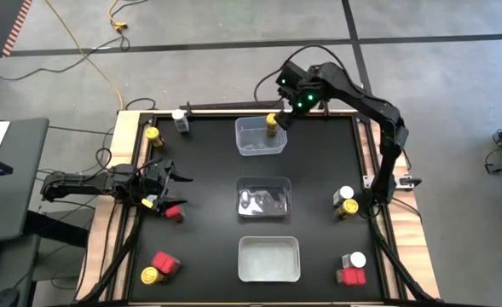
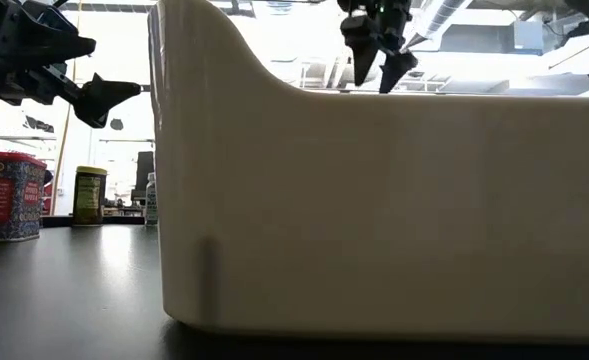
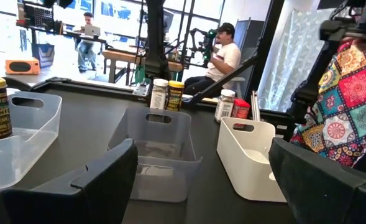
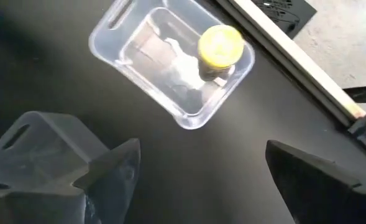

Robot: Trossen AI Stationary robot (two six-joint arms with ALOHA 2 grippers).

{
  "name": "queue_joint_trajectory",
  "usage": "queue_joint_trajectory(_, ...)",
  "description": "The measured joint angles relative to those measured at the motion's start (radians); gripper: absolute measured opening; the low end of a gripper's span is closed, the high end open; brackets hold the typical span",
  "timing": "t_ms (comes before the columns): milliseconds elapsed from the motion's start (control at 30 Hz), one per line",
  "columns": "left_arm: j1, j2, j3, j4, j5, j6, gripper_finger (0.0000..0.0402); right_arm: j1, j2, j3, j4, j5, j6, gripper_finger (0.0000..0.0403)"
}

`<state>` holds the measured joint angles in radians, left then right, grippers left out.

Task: Sort spices by type
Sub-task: Put the top left red seasoning can into the black bin

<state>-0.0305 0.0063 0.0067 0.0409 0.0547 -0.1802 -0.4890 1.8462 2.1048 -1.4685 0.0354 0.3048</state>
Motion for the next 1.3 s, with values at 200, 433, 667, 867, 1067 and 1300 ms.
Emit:
queue_joint_trajectory(200, 0.000, 0.000, 0.000, 0.000, 0.000, 0.000, 0.0345, 0.145, -0.030, 0.000, -0.008, 0.100, 0.100, 0.0353)
queue_joint_trajectory(433, 0.000, 0.000, 0.000, 0.000, 0.000, 0.000, 0.0345, 0.359, -0.035, 0.000, -0.016, 0.195, 0.229, 0.0337)
queue_joint_trajectory(667, 0.000, 0.000, 0.000, 0.000, 0.000, 0.000, 0.0345, 0.562, -0.034, -0.001, -0.077, 0.339, 0.443, 0.0336)
queue_joint_trajectory(867, 0.000, 0.000, 0.000, 0.000, 0.000, 0.000, 0.0345, 0.708, -0.055, -0.115, -0.087, 0.455, 0.633, 0.0336)
queue_joint_trajectory(1067, 0.001, 0.000, 0.026, -0.017, -0.114, -0.054, 0.0345, 0.775, -0.168, -0.454, 0.125, 0.464, 0.782, 0.0336)
queue_joint_trajectory(1300, 0.001, 0.065, 0.186, -0.188, -0.188, -0.016, 0.0345, 0.790, -0.380, -0.863, 0.483, 0.463, 0.847, 0.0336)
